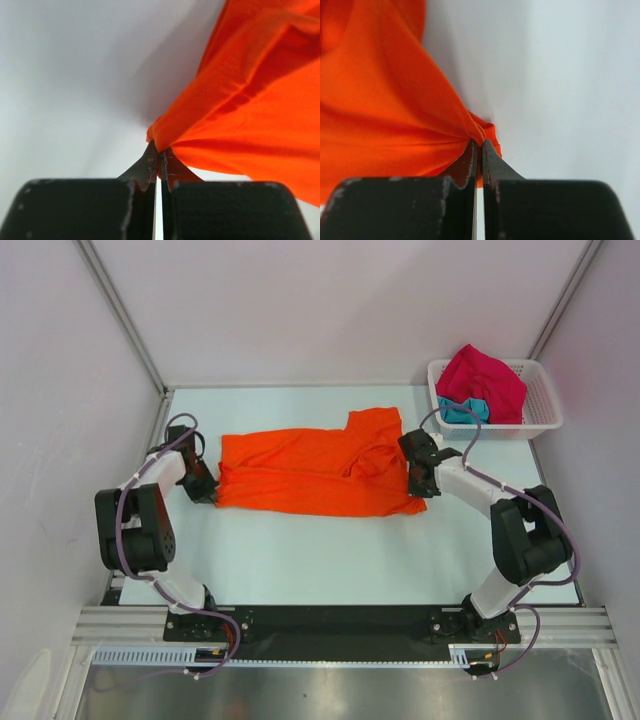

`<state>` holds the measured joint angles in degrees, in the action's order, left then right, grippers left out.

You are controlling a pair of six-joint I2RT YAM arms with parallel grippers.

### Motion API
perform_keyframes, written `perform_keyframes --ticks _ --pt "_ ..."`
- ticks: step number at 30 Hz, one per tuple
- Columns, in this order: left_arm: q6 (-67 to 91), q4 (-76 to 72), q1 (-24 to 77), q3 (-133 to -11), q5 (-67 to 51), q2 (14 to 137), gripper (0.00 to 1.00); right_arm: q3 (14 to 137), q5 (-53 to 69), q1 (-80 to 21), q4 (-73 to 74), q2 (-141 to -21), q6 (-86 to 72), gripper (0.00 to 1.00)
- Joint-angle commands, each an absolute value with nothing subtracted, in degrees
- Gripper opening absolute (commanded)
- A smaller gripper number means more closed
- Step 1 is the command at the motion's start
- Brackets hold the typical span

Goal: Fold and stack the t-shirts

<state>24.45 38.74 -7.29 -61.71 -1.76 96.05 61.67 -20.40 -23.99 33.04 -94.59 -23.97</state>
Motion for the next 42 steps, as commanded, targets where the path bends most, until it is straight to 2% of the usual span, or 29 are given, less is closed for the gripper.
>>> perform_keyframes --ticks 1,23,37,42 --pt "22.6 39.7 -9.8 -61.7 -1.1 93.1 0.0 61.0 -24.0 -20.9 35.0 -91.2 -25.0 0.0" --pt "23.6 37.9 -16.4 -56.7 -0.2 89.8 0.0 58.2 -25.3 -15.1 35.5 -88.8 -25.8 0.0" --pt "26.8 40.9 -17.0 -66.1 -0.1 84.6 0.0 61.3 -25.2 -10.8 38.2 -81.7 -25.3 0.0" --pt "27.0 41.9 -17.2 -64.4 3.2 83.7 0.0 59.9 -24.6 -10.3 38.1 -80.9 -25.4 0.0"
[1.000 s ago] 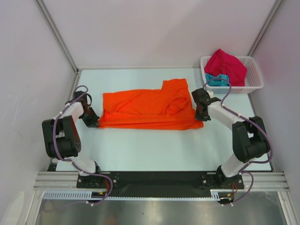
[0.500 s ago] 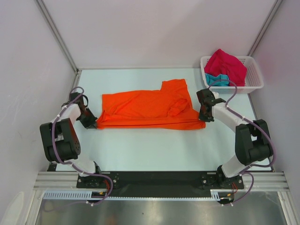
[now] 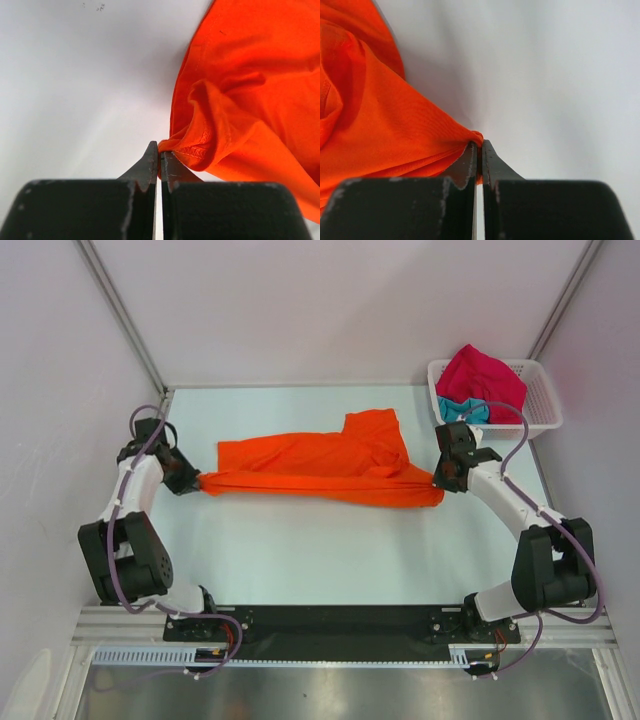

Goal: Fold and stack the t-shirts

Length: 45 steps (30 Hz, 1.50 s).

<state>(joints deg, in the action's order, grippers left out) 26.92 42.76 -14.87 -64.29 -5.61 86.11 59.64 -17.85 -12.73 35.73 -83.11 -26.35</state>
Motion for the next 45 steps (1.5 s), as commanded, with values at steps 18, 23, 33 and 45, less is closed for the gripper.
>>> perform_keyframes --ticks 18,23,33,45 --pt "26.1 39.5 -18.1 -53.3 0.5 80.2 0.12 55.0 -21.2 -10.1 38.2 -78.7 -25.9 0.18" --pt "26.2 40.2 -18.3 -54.3 0.7 79.9 0.42 55.8 -21.4 -10.2 38.8 -78.9 -25.9 0.22" --pt "27.0 40.9 -18.2 -57.8 0.5 80.5 0.55 59.2 -20.9 -10.3 40.3 -79.4 -25.6 0.47" --pt "27.2 38.9 -16.0 -62.7 -6.8 84.5 0.56 69.2 -20.2 -13.9 40.3 -85.8 -24.6 0.52"
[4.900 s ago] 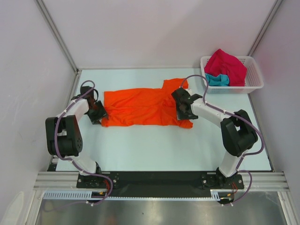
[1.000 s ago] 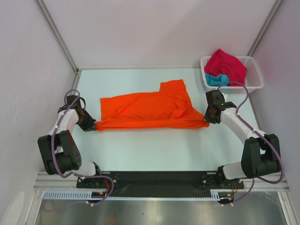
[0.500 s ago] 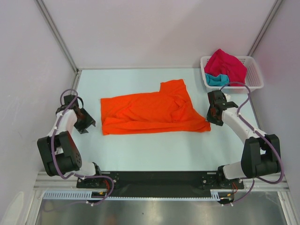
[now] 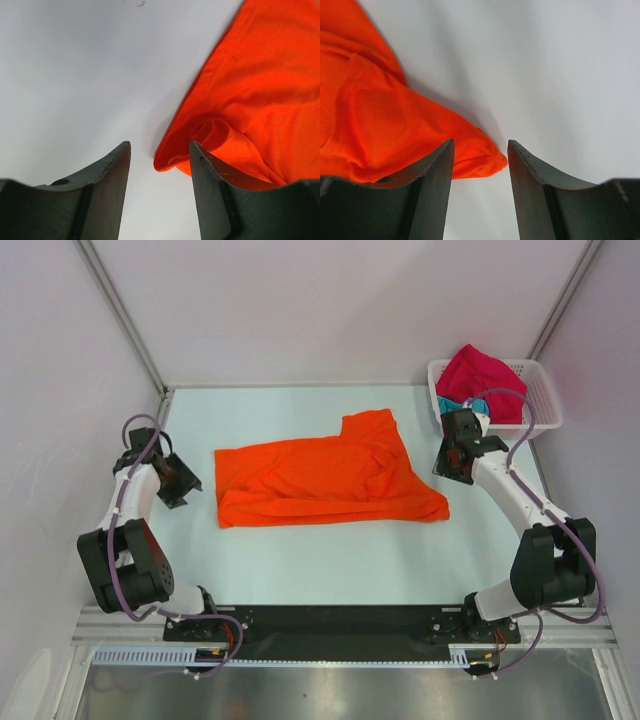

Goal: Fold and stack the t-shirts

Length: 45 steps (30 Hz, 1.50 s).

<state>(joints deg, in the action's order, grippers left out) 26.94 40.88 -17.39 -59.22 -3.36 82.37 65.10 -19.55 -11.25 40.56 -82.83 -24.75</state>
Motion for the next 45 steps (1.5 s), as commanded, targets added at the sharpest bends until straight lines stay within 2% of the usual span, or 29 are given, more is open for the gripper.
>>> perform_keyframes --ticks 1,8,13,19,28,30,31,32,33,45 --pt "27.0 39.0 -15.6 -63.2 -7.3 86.6 0.55 70.6 -20.0 -14.8 40.1 -87.8 -25.0 0.52" --pt "27.1 38.4 -10.5 -64.2 -6.9 90.0 0.55 79.5 -19.9 -23.7 40.0 -99.4 -24.6 0.54" --pt "26.5 38.0 -10.3 -63.0 -6.7 89.8 0.55 86.8 -19.5 -27.5 41.0 -106.5 -24.0 0.54" --pt "25.9 37.4 -10.3 -61.4 -6.5 89.3 0.55 92.9 -19.1 -28.6 42.1 -113.4 -23.3 0.54" --pt "25.5 36.9 -10.3 -60.4 -6.6 89.7 0.55 93.7 -18.5 -28.6 41.3 -117.8 -22.5 0.52" --pt "25.5 36.7 -10.4 -60.2 -6.5 89.8 0.55 93.7 -18.3 -28.6 40.9 -118.1 -22.4 0.4" --pt "25.4 36.6 -10.4 -60.2 -6.5 89.9 0.55 93.7 -18.1 -28.5 40.6 -118.1 -22.3 0.28" --pt "25.4 36.6 -10.3 -60.1 -6.4 90.0 0.55 93.8 -18.1 -28.5 40.4 -118.1 -22.4 0.03" --pt "25.4 36.5 -10.3 -60.0 -6.4 90.1 0.55 94.0 -18.5 -28.6 40.3 -118.2 -22.3 0.0" --pt "25.4 36.4 -10.3 -59.7 -6.4 90.0 0.55 97.5 -26.0 -28.7 41.4 -117.2 -21.3 0.0"
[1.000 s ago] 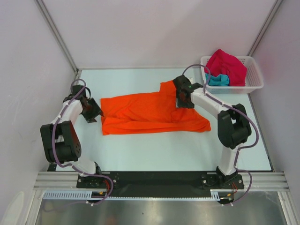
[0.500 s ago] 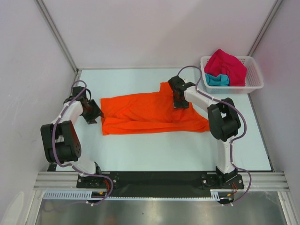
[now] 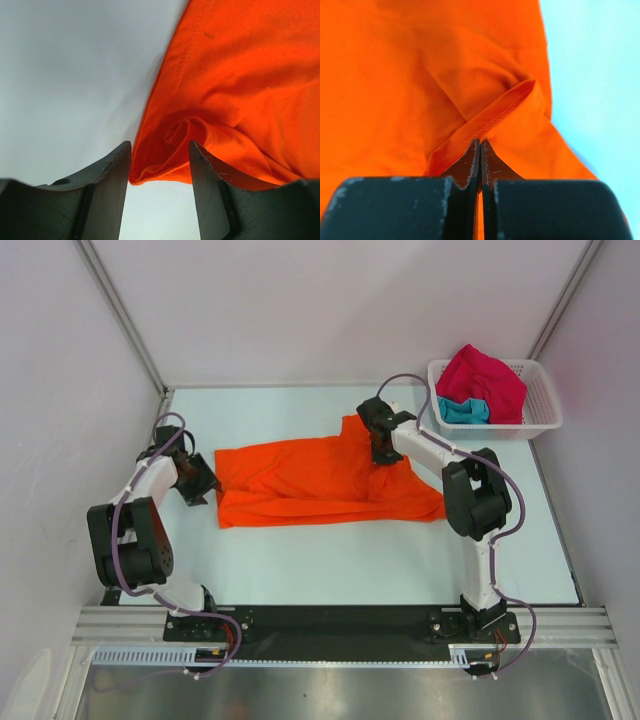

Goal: Fold and stack the t-shirts

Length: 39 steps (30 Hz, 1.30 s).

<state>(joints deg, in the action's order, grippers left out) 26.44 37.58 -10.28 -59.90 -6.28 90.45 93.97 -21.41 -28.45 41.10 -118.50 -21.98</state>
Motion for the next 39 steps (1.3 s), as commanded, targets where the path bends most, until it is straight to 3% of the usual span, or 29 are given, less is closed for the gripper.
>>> perform_keyframes --ticks 1,15,36,38,39 --pt "25.4 36.3 -10.3 -59.7 -6.4 90.1 0.55 97.6 -26.3 -28.7 41.4 -117.0 -21.3 0.0" --pt "25.2 36.3 -10.3 -59.7 -5.7 90.4 0.55 97.6 -31.7 -27.9 41.0 -115.7 -22.8 0.0" --pt "24.9 36.4 -10.4 -59.9 -5.5 90.8 0.55 107.2 -31.2 -25.9 44.6 -124.4 -21.3 0.01" --pt "24.9 36.5 -10.4 -59.9 -5.5 90.7 0.55 107.0 -29.9 -25.8 44.2 -124.5 -21.1 0.11" --pt "24.9 36.4 -10.4 -59.9 -5.5 90.8 0.55 107.0 -29.6 -25.9 44.1 -124.8 -20.8 0.34"
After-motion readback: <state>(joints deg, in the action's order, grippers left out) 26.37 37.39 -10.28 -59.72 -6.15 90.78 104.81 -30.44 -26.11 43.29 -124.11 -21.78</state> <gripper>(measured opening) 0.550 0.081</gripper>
